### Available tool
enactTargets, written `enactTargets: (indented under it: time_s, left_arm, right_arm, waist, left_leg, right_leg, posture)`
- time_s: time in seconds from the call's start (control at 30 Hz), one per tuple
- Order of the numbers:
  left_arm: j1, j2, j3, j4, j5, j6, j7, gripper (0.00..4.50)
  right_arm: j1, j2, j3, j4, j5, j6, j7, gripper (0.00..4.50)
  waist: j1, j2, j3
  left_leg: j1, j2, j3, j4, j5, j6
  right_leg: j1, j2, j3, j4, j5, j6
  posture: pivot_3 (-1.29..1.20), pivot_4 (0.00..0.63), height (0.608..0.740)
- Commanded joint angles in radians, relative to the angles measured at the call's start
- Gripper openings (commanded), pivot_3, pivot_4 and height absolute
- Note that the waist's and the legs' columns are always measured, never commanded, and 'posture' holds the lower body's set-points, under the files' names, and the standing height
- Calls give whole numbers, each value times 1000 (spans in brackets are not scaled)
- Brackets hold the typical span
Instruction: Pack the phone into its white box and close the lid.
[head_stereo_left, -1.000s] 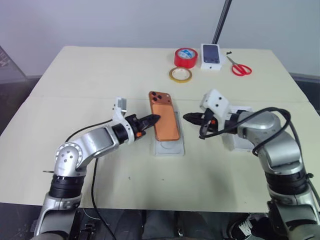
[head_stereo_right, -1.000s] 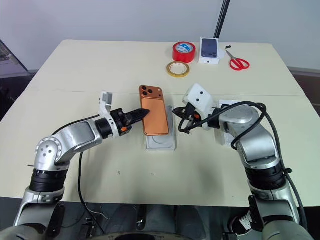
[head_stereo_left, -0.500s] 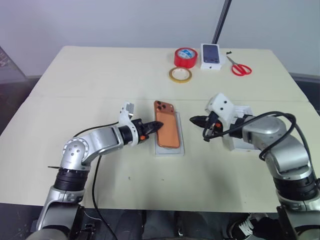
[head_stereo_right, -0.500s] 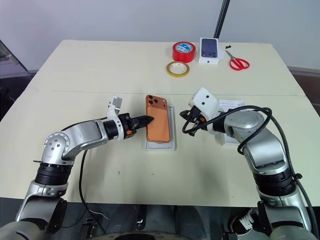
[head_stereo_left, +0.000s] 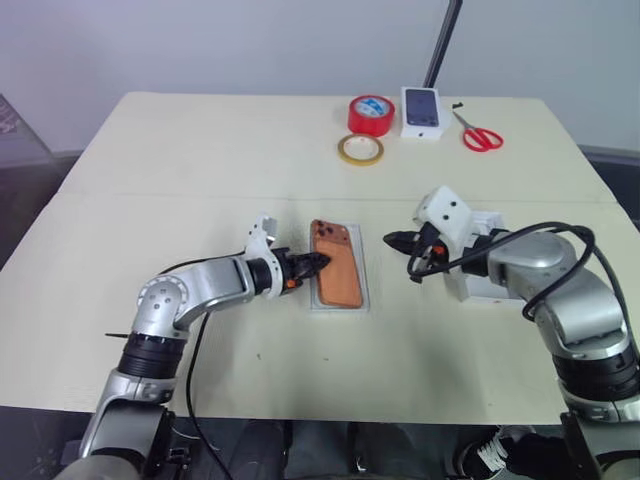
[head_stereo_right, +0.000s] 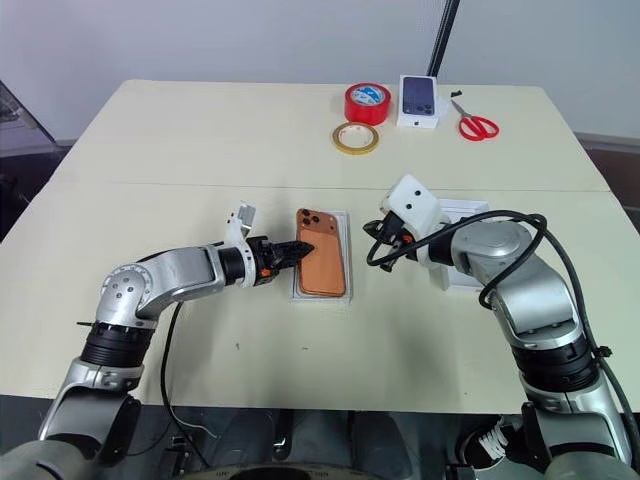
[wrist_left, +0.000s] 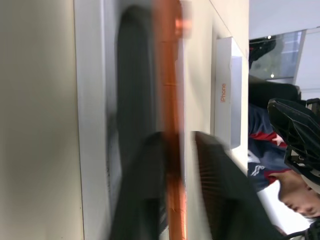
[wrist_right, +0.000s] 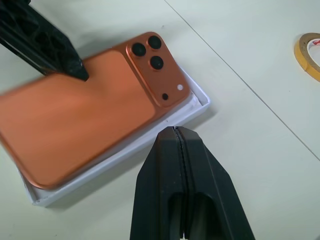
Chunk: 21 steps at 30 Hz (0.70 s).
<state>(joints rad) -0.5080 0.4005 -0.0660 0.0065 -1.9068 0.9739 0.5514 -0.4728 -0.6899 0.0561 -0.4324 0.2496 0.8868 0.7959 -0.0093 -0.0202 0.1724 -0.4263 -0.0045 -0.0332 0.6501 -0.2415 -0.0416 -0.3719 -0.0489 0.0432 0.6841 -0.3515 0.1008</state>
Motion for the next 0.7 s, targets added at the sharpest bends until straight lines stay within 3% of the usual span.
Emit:
enactTargets:
  time_s: [0.03,0.1,0.33,0.43,0.57,0.63,0.7]
  left_arm:
    - [-21,1,21,-27,-16,9,-21,3278]
    - [-17,19,31,-48,-37,15,-23,4404]
    - [-6,220,86,-124,54,73,-105,4463]
    - [-11,309,102,-162,247,71,-209,3589]
    - [-16,341,49,-178,439,91,-322,1535]
    - [-30,348,-36,-198,586,104,-390,514]
    - [-50,329,-101,-194,699,107,-449,514]
  right_arm:
    - [0,-20,5,-35,9,-8,-8,0]
    - [1,-23,10,-40,10,-7,-11,0]
    - [-18,-40,50,-15,-16,7,-32,0]
    - [-42,-41,109,7,-46,17,-52,0]
    - [-56,-52,201,36,-117,-1,-73,0]
    - [-67,-32,243,49,-146,4,-93,0]
    - [-81,-24,290,62,-189,3,-114,0]
  waist:
    - [-1,0,0]
    - [-1,0,0]
    - [-4,0,0]
    - [-3,0,0]
    - [1,0,0]
    - [1,0,0]
    - [-1,0,0]
  left_leg:
    - [0,0,0,0,0,-1]
    - [0,0,0,0,0,-1]
    - [0,1,0,-1,0,-1]
    - [0,1,0,-1,0,-1]
    - [0,0,0,-1,0,0]
    - [0,0,1,-1,0,0]
    - [0,0,1,-1,0,0]
  right_leg:
    - [0,0,0,0,0,0]
    - [0,0,0,0,0,0]
    - [-1,1,0,0,0,0]
    - [-1,1,0,0,0,0]
    - [0,1,0,0,0,0]
    - [0,1,0,-1,0,0]
    - [0,1,0,-1,0,0]
  posture:
    - [0,150,709]
    - [0,150,709]
    - [0,150,709]
    - [0,150,709]
    - [0,150,709]
    - [0,150,709]
    - [0,150,709]
